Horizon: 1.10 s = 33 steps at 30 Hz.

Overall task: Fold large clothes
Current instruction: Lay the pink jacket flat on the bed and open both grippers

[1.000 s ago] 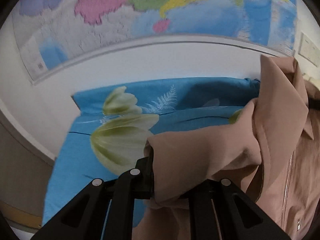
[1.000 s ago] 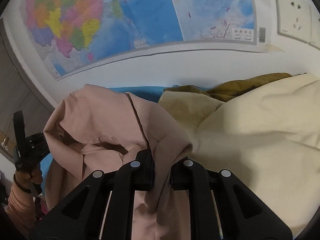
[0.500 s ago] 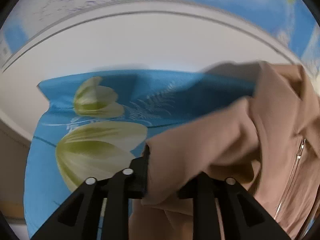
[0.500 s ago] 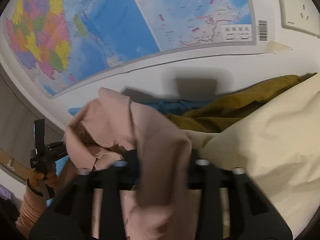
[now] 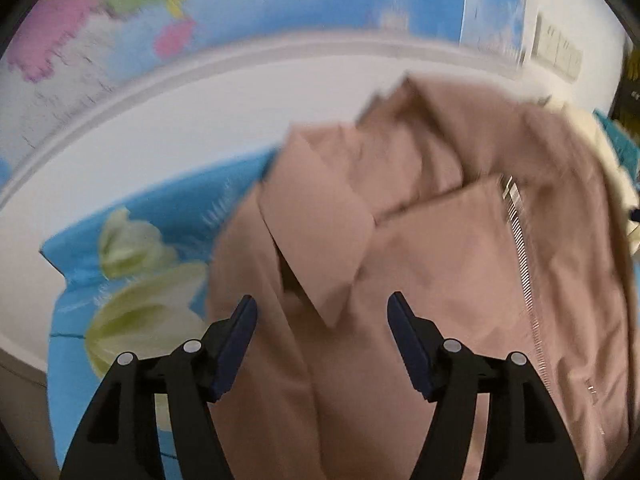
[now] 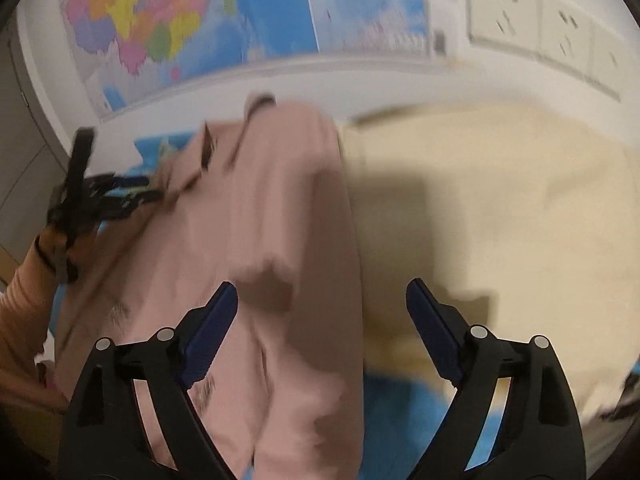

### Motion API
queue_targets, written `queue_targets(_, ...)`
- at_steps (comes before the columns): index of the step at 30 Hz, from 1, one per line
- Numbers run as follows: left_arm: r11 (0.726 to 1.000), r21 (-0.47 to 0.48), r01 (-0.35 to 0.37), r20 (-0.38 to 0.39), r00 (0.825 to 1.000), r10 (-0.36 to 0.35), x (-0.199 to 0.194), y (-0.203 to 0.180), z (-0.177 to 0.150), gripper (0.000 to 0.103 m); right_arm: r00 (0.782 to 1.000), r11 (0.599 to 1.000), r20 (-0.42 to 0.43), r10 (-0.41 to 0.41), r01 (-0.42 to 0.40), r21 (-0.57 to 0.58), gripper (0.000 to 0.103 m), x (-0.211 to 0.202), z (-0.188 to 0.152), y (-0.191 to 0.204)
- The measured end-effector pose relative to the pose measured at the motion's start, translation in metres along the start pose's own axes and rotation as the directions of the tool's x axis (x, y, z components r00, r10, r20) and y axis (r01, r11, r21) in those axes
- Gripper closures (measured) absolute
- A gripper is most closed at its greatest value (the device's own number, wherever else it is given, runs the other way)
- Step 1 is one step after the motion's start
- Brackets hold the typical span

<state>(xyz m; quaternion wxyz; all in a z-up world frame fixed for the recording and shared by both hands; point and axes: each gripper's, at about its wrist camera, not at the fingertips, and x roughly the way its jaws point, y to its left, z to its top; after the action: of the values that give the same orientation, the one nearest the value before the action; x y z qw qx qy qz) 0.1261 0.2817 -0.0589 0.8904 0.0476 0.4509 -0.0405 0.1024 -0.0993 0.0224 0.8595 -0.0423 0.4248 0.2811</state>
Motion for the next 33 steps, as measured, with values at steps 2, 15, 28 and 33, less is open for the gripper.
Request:
queue_targets(2, 1.000, 0.010, -0.013, -0.030, 0.999, 0.014, 0.013, -0.004, -0.005, 0.038, 1.000, 1.000, -0.027, -0.008, 0.008, 0.003, 0.019, -0.004, -0.030, 0.001)
queue_targets(15, 1.000, 0.013, 0.013, 0.025, 1.000, -0.013, -0.035, -0.016, -0.034, 0.038, 0.985, 0.999, -0.174, -0.009, 0.015, 0.037, 0.091, -0.008, -0.133, 0.012)
queue_targets(28, 0.969, 0.122, 0.213, 0.175, 0.957, -0.233, -0.114, -0.050, -0.041, 0.038, 0.937, 0.930, 0.129, 0.325, -0.342, 0.139, 0.098, -0.110, -0.043, 0.030)
queue_targets(33, 0.918, 0.210, 0.337, 0.198, 0.905, -0.377, -0.140, -0.071, -0.054, 0.036, 0.911, 0.902, 0.033, 0.410, -0.411, 0.134, 0.095, -0.053, -0.015, 0.078)
